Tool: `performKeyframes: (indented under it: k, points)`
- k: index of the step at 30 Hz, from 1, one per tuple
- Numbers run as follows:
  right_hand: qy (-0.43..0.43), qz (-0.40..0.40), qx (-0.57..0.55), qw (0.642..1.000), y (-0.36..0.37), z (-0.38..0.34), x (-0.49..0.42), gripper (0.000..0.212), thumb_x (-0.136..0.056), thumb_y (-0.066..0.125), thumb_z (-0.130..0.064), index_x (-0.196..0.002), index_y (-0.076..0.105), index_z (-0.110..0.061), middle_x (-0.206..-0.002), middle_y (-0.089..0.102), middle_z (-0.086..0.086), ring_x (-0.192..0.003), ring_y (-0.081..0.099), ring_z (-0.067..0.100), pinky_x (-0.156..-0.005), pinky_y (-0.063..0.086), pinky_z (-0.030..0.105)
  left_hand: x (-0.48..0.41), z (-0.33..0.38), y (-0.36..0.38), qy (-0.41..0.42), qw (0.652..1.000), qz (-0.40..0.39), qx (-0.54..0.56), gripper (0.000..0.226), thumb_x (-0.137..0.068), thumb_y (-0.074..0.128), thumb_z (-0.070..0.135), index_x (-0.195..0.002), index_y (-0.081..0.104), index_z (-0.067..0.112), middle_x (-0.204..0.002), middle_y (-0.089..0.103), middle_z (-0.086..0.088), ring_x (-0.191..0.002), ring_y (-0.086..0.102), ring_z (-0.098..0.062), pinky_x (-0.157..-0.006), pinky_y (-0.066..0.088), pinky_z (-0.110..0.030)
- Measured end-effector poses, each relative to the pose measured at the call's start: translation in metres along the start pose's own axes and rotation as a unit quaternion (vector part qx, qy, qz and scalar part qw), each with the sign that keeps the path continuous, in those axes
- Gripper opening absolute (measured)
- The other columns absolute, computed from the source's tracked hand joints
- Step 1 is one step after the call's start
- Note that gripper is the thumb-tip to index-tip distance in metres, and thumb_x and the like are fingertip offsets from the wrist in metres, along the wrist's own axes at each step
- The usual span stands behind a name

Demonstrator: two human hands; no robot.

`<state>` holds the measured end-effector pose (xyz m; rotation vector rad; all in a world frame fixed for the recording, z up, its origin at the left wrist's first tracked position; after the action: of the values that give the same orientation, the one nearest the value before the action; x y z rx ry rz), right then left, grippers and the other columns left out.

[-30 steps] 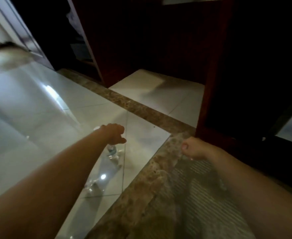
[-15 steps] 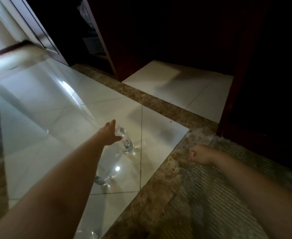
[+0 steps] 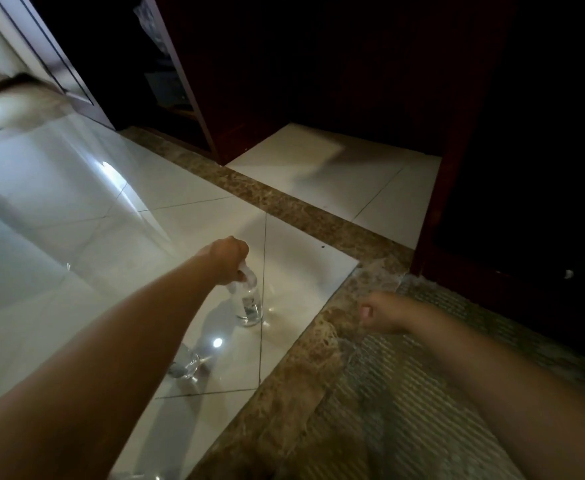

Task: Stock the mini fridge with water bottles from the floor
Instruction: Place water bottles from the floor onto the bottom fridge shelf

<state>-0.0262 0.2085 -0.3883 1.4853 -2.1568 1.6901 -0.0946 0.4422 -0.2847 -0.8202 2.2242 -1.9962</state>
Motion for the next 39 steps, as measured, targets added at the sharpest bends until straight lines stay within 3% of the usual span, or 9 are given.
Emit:
performKeyframes:
  k: [5, 7, 14, 16, 19, 24, 28, 32, 39]
  points:
    - [-0.006, 0.016, 0.022, 1.0, -0.02, 0.012, 0.029, 0.018, -0.095, 0.05, -0.025, -0.106, 0.061, -0.017, -0.11, 0.053, 0.007, -0.098, 0.048, 0.019, -0.089, 0.041, 0.03, 0.01, 0.084, -0.024, 0.129, 0.991, -0.011, 0.019, 0.041, -0.084, 0.066, 0.032, -0.118, 0.056, 0.011, -0.122, 0.056, -0.008, -0.113, 0.05, -0.023, -0.093, 0.041, -0.03]
    - [0.002, 0.029, 0.008, 1.0, -0.03, 0.024, 0.044, 0.034, -0.091, 0.056, -0.031, -0.122, 0.059, -0.018, -0.126, 0.057, 0.005, -0.107, 0.054, 0.021, -0.097, 0.044, 0.032, 0.015, 0.125, -0.033, 0.18, 0.983, -0.015, 0.016, 0.039, -0.083, 0.067, 0.033, -0.114, 0.058, 0.012, -0.118, 0.057, -0.008, -0.107, 0.051, -0.022, -0.089, 0.041, -0.031]
    - [0.017, 0.106, -0.039, 0.993, -0.072, 0.084, 0.125, 0.071, -0.078, 0.074, -0.03, -0.14, 0.04, -0.028, -0.124, 0.055, -0.004, -0.118, 0.051, 0.022, -0.095, 0.039, 0.028, 0.051, 0.282, -0.085, 0.335, 0.938, 0.024, 0.089, 0.029, -0.078, 0.072, 0.032, -0.099, 0.065, 0.013, -0.07, 0.045, 0.014, -0.076, 0.045, -0.011, -0.066, 0.032, -0.023]
    - [0.033, 0.113, -0.045, 0.992, -0.077, 0.101, 0.142, 0.072, -0.077, 0.075, -0.031, -0.139, 0.039, -0.025, -0.137, 0.049, 0.001, -0.124, 0.048, 0.023, -0.095, 0.039, 0.028, 0.059, 0.313, -0.092, 0.361, 0.925, 0.031, 0.117, 0.028, -0.077, 0.073, 0.032, -0.097, 0.065, 0.015, -0.072, 0.047, 0.014, -0.077, 0.047, -0.011, -0.067, 0.033, -0.023]
    - [0.047, 0.141, -0.05, 0.988, -0.085, 0.128, 0.171, 0.077, -0.074, 0.077, -0.035, -0.14, 0.038, -0.024, -0.133, 0.053, 0.004, -0.121, 0.052, 0.024, -0.098, 0.044, 0.033, 0.066, 0.356, -0.101, 0.389, 0.911, 0.044, 0.132, 0.028, -0.078, 0.071, 0.032, -0.1, 0.065, 0.015, -0.088, 0.058, 0.006, -0.086, 0.05, -0.011, -0.072, 0.035, -0.023]
    - [0.103, 0.171, -0.071, 0.977, -0.086, 0.18, 0.217, 0.086, -0.074, 0.076, -0.036, -0.144, 0.027, -0.025, -0.134, 0.054, 0.005, -0.12, 0.054, 0.025, -0.097, 0.048, 0.039, 0.08, 0.421, -0.117, 0.421, 0.892, 0.042, 0.159, 0.028, -0.077, 0.072, 0.036, -0.099, 0.063, 0.02, -0.086, 0.053, 0.01, -0.088, 0.047, -0.012, -0.074, 0.038, -0.026]
    - [0.137, 0.217, -0.085, 0.963, -0.092, 0.21, 0.243, 0.083, -0.074, 0.075, -0.038, -0.14, 0.027, -0.019, -0.132, 0.055, 0.007, -0.119, 0.055, 0.028, -0.094, 0.049, 0.042, 0.095, 0.463, -0.134, 0.43, 0.886, 0.047, 0.167, 0.032, -0.079, 0.07, 0.037, -0.101, 0.062, 0.016, -0.093, 0.056, 0.002, -0.089, 0.05, -0.015, -0.072, 0.041, -0.028]
    - [0.137, 0.312, -0.133, 0.931, -0.11, 0.23, 0.27, 0.069, -0.078, 0.071, -0.033, -0.134, 0.033, -0.02, -0.125, 0.058, 0.007, -0.113, 0.057, 0.028, -0.089, 0.051, 0.043, 0.111, 0.502, -0.149, 0.444, 0.881, 0.055, 0.154, 0.023, -0.08, 0.07, 0.035, -0.072, 0.052, 0.022, -0.073, 0.046, 0.005, -0.067, 0.044, -0.01, -0.057, 0.034, -0.026]
    - [0.12, 0.445, -0.216, 0.861, -0.133, 0.26, 0.303, 0.053, -0.083, 0.068, -0.024, -0.127, 0.038, -0.02, -0.121, 0.059, 0.0, -0.11, 0.058, 0.02, -0.087, 0.049, 0.036, 0.131, 0.548, -0.186, 0.504, 0.849, 0.082, 0.138, 0.027, -0.083, 0.067, 0.031, -0.093, 0.063, 0.006, -0.088, 0.059, -0.004, -0.086, 0.057, -0.021, -0.075, 0.044, -0.035]
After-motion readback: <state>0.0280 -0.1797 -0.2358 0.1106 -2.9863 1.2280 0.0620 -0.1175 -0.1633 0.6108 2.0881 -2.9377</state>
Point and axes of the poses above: each hand's wrist, its own x-axis away from the middle knuckle, its own y-axis out of the palm, z = x × y, the point moved 10 cm from there along -x, towards the middle knuckle
